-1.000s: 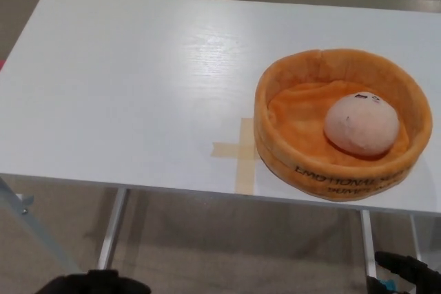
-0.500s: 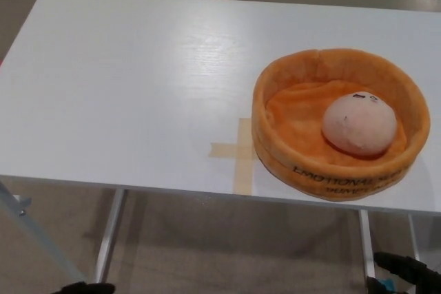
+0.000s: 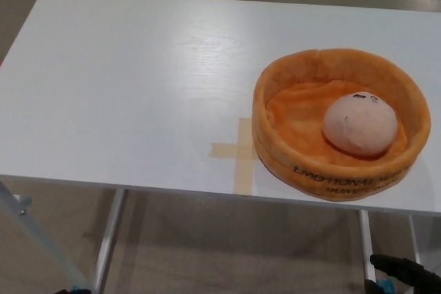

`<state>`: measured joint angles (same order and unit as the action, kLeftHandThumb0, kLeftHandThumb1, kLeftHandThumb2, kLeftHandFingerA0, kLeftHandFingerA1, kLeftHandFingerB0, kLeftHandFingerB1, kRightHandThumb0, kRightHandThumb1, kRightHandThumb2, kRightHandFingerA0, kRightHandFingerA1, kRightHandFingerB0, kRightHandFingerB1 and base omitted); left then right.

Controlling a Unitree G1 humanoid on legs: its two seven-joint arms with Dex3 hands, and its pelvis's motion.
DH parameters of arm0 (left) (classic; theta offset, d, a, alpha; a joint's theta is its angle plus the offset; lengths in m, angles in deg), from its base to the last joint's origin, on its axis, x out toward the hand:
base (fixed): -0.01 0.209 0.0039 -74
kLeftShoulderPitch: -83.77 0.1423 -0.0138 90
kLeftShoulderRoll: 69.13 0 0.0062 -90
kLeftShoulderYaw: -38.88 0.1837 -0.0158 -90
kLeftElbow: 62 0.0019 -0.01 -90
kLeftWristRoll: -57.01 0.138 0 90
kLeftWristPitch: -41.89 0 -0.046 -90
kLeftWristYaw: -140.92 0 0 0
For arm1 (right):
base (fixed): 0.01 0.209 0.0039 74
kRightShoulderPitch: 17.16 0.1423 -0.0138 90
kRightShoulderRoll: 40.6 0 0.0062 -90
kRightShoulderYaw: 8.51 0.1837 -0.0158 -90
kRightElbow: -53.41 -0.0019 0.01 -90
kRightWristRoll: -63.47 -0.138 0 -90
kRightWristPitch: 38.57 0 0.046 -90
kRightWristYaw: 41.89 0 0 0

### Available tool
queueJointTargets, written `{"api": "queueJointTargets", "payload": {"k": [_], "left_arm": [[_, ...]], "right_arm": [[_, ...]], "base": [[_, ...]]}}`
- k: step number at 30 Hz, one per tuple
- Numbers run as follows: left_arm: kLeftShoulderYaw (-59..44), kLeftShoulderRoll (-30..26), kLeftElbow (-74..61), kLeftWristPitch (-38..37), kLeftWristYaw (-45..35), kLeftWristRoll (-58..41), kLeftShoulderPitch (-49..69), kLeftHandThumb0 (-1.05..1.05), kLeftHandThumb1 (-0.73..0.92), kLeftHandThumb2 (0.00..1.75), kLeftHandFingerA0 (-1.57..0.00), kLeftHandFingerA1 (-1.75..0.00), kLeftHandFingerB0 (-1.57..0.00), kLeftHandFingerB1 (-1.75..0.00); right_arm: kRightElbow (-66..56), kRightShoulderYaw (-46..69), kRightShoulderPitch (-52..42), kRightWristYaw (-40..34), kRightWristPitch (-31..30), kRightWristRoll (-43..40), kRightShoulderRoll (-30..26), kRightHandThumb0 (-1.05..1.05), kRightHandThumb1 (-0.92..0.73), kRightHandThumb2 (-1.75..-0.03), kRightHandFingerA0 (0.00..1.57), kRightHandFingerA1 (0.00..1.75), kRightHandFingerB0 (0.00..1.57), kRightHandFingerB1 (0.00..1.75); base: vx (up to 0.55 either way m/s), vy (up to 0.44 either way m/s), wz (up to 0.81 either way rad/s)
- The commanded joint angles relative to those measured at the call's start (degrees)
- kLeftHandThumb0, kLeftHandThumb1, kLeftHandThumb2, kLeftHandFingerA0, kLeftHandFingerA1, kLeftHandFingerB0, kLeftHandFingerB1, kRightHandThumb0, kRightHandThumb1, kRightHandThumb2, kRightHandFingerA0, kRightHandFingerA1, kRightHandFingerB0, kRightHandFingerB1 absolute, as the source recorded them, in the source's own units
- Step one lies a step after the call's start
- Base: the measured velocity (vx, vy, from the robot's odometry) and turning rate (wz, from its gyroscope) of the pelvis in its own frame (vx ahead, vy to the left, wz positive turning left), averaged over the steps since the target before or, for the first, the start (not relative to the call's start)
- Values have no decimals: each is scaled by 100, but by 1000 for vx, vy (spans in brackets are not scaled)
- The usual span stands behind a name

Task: Use the left hand to pick up the pink round toy on the left and place it inside the orange plate on the desk.

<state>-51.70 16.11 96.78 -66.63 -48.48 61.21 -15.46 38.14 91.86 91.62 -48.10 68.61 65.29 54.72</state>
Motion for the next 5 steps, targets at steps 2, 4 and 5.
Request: {"api": "queueJointTargets", "payload": {"k": [2,4,5], "left_arm": [[93,32,105,-174,332,222,15,-21,60,62,-26,-39,-25,-31],[94,40,117,-157,350,212,0,-21,60,62,-26,-39,-25,-31],[104,43,112,-167,376,219,1,-23,59,62,-26,-40,-26,-32]], "right_arm": [[63,-68,-69,78,-96,56,-58,-24,-61,-57,68,69,64,51],[63,-59,-67,87,-88,34,-53,-24,-61,-57,68,69,64,51],[62,-60,-63,93,-91,30,-53,-25,-62,-57,69,70,64,50]], "base": [[0,0,0],[0,0,0],[0,0,0]]}}
